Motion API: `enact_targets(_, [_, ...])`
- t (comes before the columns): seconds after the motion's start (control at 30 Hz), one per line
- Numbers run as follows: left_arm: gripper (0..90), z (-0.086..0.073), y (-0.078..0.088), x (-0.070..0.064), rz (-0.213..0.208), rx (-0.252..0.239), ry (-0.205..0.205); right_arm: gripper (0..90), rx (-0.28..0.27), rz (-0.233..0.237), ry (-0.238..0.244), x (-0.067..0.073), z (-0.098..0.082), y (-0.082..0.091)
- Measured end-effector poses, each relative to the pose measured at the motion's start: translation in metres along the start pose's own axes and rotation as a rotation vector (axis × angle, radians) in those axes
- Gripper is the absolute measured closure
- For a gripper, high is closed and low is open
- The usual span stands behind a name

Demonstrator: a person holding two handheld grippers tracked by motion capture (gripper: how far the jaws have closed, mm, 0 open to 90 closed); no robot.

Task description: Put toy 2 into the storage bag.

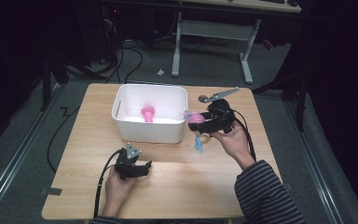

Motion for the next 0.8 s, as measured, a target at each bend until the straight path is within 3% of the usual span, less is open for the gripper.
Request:
enact_targets(0.37, [25.6,0.0,0.0,0.0,0.0,0.0,0.0,33.4,-0.014,0.01,-0.001,-0.004,0.029,-0.008])
enact_targets(0.57, [25.6,0.0,0.0,0.0,0.001,0.0,0.002,33.5,-0.036,0.008,0.03,-0.002,0.042,-0.012])
enact_targets(0.8, [25.5,0.0,0.0,0.0,0.0,-0.001,0.003,33.4,-0.026,0.007,0.042,0.001,0.056,-0.019])
Point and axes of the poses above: each handheld gripper's, and its own axes: y roughly backward along the jaws, z roughly out of its top, x roughly to its left, the point moved 2 cm from there along -y, roughly forward along the jaws, and after that the axes turned 3 degrees about -y, right-handed, at the moved point
